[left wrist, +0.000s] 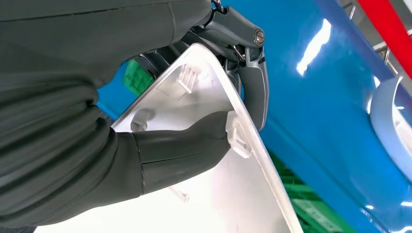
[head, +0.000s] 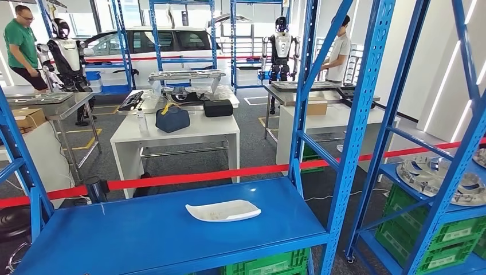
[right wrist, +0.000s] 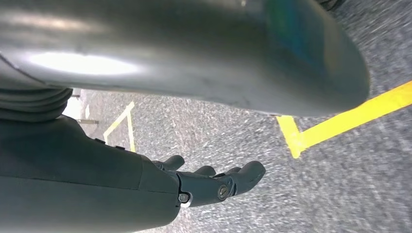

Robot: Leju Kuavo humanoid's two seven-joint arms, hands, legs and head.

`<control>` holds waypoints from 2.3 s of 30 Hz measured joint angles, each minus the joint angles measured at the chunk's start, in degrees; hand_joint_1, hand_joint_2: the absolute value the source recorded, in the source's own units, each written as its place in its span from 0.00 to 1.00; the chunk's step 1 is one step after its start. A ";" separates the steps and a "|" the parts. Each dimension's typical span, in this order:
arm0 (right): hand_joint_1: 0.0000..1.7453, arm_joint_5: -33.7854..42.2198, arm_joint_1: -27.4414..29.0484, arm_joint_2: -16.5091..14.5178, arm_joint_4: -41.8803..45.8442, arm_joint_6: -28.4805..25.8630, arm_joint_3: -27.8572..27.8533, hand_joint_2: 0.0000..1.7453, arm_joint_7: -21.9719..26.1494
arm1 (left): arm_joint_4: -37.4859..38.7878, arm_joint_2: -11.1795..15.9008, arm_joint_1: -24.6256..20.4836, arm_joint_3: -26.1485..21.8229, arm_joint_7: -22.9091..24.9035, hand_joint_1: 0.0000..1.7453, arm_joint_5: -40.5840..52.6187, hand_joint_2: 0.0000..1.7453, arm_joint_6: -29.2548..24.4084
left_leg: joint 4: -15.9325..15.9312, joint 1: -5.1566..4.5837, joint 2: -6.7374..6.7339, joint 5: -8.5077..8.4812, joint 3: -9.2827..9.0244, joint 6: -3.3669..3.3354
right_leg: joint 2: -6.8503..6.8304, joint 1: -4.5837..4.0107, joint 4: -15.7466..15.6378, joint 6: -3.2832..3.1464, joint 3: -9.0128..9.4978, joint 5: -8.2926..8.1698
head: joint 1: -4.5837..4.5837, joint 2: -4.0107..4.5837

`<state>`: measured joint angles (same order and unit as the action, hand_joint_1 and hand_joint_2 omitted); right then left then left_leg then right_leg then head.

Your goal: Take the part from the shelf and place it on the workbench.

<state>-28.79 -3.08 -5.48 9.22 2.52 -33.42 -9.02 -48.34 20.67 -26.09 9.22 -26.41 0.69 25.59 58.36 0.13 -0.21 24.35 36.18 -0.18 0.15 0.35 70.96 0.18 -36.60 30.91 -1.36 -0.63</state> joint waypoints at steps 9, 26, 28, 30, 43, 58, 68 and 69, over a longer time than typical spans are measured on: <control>0.00 0.00 -0.18 0.14 0.07 -0.02 -0.07 0.00 0.03 | 0.07 0.60 0.18 0.00 -0.41 1.00 -0.17 1.00 0.70 | 4.77 0.24 0.16 3.32 3.62 3.03 | -0.42 -0.23 -12.97 -2.84 5.54 -2.06 | -0.14 0.03; 0.00 0.00 0.05 0.16 0.15 0.05 -0.10 0.00 -0.07 | 0.03 0.58 0.17 0.02 -0.52 1.00 -0.15 1.00 0.72 | -0.76 0.33 -0.08 3.26 -4.59 -0.38 | -0.27 0.21 -1.05 0.72 -5.31 1.97 | -0.10 0.03; 0.00 0.00 -0.01 0.16 0.15 0.05 -0.11 0.00 0.02 | 0.06 0.58 0.21 0.02 -0.56 1.00 -0.15 1.00 0.71 | -0.46 0.17 -0.07 1.72 -2.43 -0.38 | -0.26 0.15 4.21 0.66 -5.34 2.97 | -0.05 0.03; 0.00 0.00 -0.02 0.17 0.15 0.05 -0.12 0.00 0.07 | 0.09 0.58 0.30 0.02 -0.62 1.00 -0.15 1.00 0.71 | 0.06 0.05 -0.06 0.46 -0.31 -0.17 | -0.23 0.02 2.72 0.21 -2.07 -0.39 | 0.01 0.02; 0.00 0.00 -0.14 0.15 0.26 0.33 -0.19 0.00 0.23 | -0.59 0.93 1.68 0.02 -1.01 1.00 -0.08 1.00 -0.26 | 15.09 0.57 0.04 8.89 4.75 3.75 | -0.68 -0.33 -13.26 -2.77 3.14 -4.29 | -0.15 0.02; 0.00 -0.61 0.03 -0.23 0.24 0.31 -0.19 0.00 0.06 | -2.91 1.04 2.89 -0.52 0.02 1.00 0.34 1.00 -0.21 | -0.90 0.11 -0.30 2.36 -3.56 -0.66 | -0.46 -0.26 2.85 1.11 -6.12 2.79 | 0.04 0.02; 0.00 -0.74 -0.18 -0.43 0.25 0.10 -0.19 0.00 -0.01 | -3.80 0.92 2.88 -0.75 0.56 1.00 1.36 1.00 0.27 | 0.37 -0.02 -0.28 -2.38 2.06 1.85 | -0.24 -0.59 -13.15 -1.76 7.00 -0.64 | 0.00 0.03; 0.00 -0.76 -0.18 -0.49 0.25 0.09 -0.19 0.00 -0.04 | -3.82 0.97 2.93 -0.79 0.66 1.00 1.36 1.00 0.37 | 1.32 0.00 -0.16 -1.15 2.63 2.21 | -0.34 -0.45 -13.35 -2.23 6.43 -1.37 | -0.04 0.02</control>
<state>-29.54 -3.26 -5.97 9.47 2.62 -33.62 -9.07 -52.16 21.64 -23.17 8.44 -25.76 2.05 25.96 59.68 0.13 -0.37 23.21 38.81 2.03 -0.19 -0.10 57.62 -2.04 -30.17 29.54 -1.40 -0.61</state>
